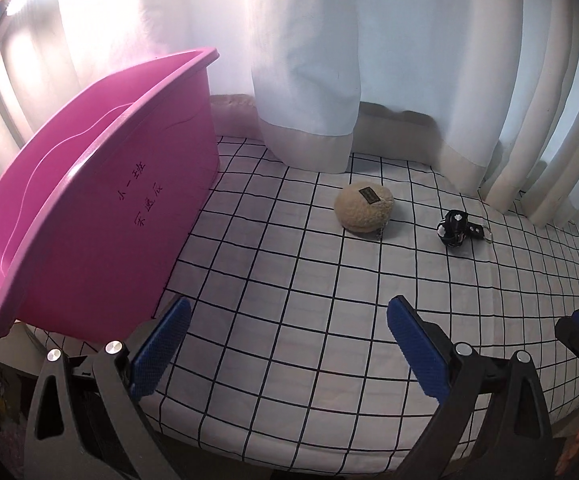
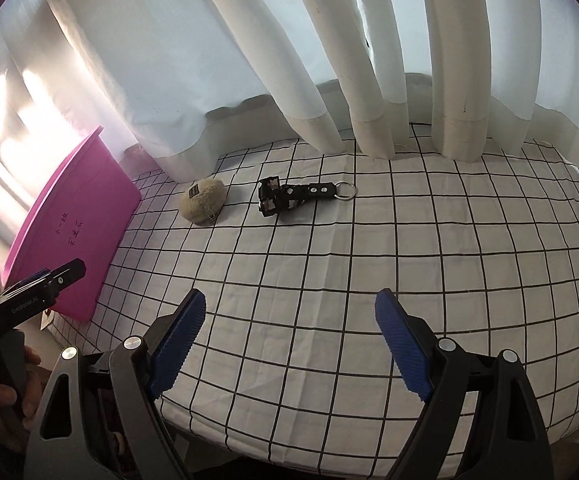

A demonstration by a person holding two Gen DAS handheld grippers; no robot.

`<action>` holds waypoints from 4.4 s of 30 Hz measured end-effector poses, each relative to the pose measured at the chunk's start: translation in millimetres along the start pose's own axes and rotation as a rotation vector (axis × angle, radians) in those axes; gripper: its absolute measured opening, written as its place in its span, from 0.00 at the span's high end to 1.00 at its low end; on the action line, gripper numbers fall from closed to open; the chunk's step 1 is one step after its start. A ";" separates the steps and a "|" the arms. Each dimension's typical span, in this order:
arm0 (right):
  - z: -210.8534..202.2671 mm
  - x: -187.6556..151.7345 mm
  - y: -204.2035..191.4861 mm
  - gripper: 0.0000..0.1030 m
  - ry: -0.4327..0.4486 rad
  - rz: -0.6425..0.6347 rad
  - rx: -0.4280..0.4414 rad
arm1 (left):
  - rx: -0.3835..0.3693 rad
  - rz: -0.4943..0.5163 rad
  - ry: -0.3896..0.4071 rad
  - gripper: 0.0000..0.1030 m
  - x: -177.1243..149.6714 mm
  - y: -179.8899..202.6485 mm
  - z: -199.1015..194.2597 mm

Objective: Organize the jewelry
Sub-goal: 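Lower the left tool onto the beige fluffy ball while the right tool lowers onto the black keychain, then close the left tool on the fluffy ball while the right tool grips the keychain, then carry the fluffy ball and keychain over the pink tub with both tools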

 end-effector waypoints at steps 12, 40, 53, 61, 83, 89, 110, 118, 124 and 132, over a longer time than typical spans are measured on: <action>80.8 48.3 0.4 0.20 0.000 0.021 -0.063 | -0.075 0.120 0.015 0.06 51.6 32.0 88.4; 170.5 88.5 3.8 0.20 -0.015 -0.086 -0.205 | -0.126 0.144 0.003 0.06 90.5 74.4 171.4; 181.4 81.1 -8.1 0.32 0.008 -0.163 -0.270 | -0.111 0.142 -0.044 0.07 91.1 80.7 195.8; 179.3 80.0 -18.0 0.75 0.006 -0.219 -0.275 | -0.108 0.140 -0.031 0.39 88.1 88.8 184.2; 76.6 99.7 -22.5 0.76 0.104 -0.254 -0.109 | -0.127 0.075 0.077 0.43 97.6 88.2 70.5; 35.5 101.2 -32.6 0.76 0.131 -0.324 -0.095 | -0.115 0.034 0.154 0.43 99.8 77.3 17.7; -40.6 105.4 -219.8 0.76 0.262 -0.709 0.245 | 0.145 -0.293 0.322 0.43 55.2 -64.5 -120.3; -46.0 104.4 -321.5 0.76 0.262 -0.791 0.341 | 0.217 -0.384 0.371 0.43 48.5 -155.8 -160.6; -29.1 104.2 -400.3 0.76 0.230 -0.833 0.398 | 0.237 -0.409 0.384 0.43 59.0 -225.8 -164.7; 37.9 114.2 -468.6 0.76 0.063 -0.777 0.433 | 0.178 -0.421 0.310 0.43 76.8 -285.8 -116.4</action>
Point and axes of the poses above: each gripper's, at about its wrist camera, not at the fingertips, and z roughly the way its jaws point, y to its right, x to its top, the point moved 10 cm from there along z, roughly the way its jaws point, and after that the axes turned 5 degrees about -y, right-handed, at the moved point
